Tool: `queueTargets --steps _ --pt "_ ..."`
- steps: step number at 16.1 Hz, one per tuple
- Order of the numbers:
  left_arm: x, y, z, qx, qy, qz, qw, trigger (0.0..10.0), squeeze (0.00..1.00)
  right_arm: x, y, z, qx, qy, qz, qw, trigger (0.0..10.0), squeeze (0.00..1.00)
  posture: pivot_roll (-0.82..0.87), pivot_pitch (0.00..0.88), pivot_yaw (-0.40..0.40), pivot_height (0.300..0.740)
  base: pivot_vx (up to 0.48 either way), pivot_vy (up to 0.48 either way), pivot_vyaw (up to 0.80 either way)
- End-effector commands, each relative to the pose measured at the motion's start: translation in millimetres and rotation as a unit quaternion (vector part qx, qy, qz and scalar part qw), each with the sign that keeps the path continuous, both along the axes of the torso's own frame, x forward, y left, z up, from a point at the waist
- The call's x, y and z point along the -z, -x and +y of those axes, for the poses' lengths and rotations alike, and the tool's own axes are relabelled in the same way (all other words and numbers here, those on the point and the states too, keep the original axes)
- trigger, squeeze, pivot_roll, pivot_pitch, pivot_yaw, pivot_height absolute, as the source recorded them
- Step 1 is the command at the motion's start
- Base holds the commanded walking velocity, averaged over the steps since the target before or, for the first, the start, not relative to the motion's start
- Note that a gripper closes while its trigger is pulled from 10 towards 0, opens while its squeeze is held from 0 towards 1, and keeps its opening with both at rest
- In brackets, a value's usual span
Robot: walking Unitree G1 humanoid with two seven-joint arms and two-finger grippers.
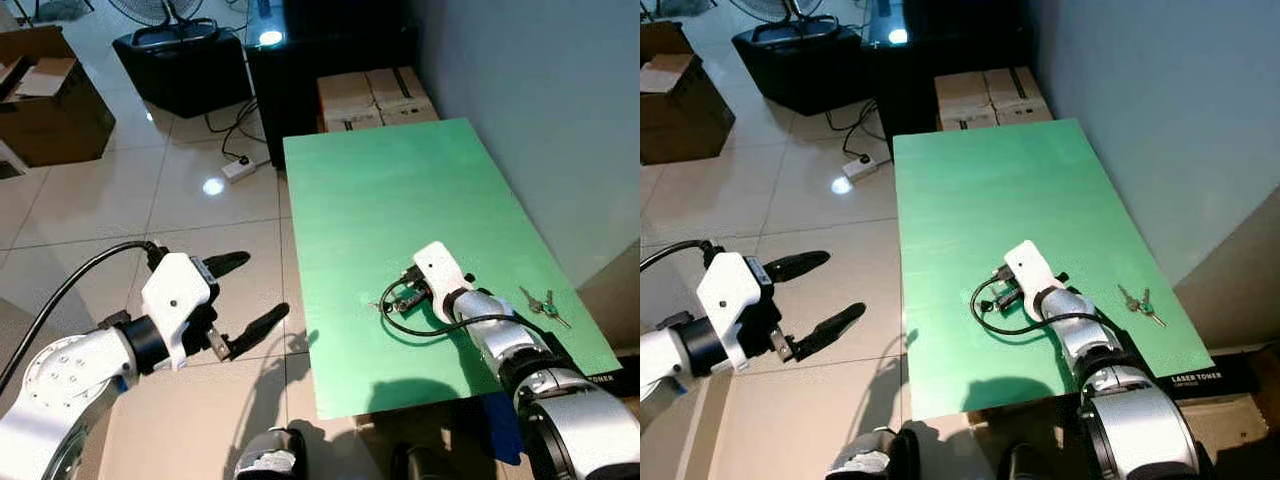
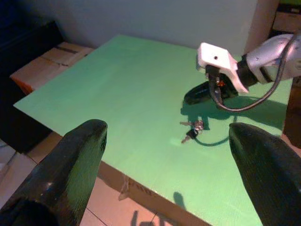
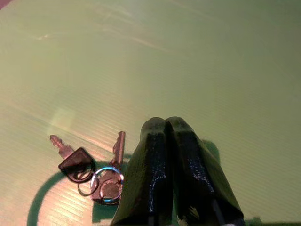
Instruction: Hang keys on a hook
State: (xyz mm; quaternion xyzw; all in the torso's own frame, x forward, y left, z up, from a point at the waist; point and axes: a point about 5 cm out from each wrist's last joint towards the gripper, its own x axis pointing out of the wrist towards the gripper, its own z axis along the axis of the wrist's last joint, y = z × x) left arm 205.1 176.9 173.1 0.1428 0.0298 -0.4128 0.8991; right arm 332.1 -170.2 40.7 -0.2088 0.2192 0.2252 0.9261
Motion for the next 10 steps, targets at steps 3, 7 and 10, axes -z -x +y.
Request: queueTargets --steps 3,7,10 --pt "-2.4 10.0 3.2 0.009 -0.012 0.010 1.000 10.0 0.00 10.4 6.8 11.6 -0.038 0.013 0.038 0.998 10.0 0.00 0.26 0.181 0.124 0.740 0.000 0.000 0.00" --pt "-4.3 11.2 1.1 0.009 -0.012 0.011 1.000 10.0 0.00 19.0 13.1 13.7 -0.058 0.042 0.062 0.995 10.0 0.00 0.26 0.191 0.120 0.740 0.000 0.000 0.00" --pt "-4.5 9.3 0.8 0.007 -0.009 0.010 1.000 10.0 0.00 22.1 15.5 8.6 -0.044 0.046 0.070 0.996 10.0 0.00 0.26 0.191 0.117 0.740 0.000 0.000 0.00"
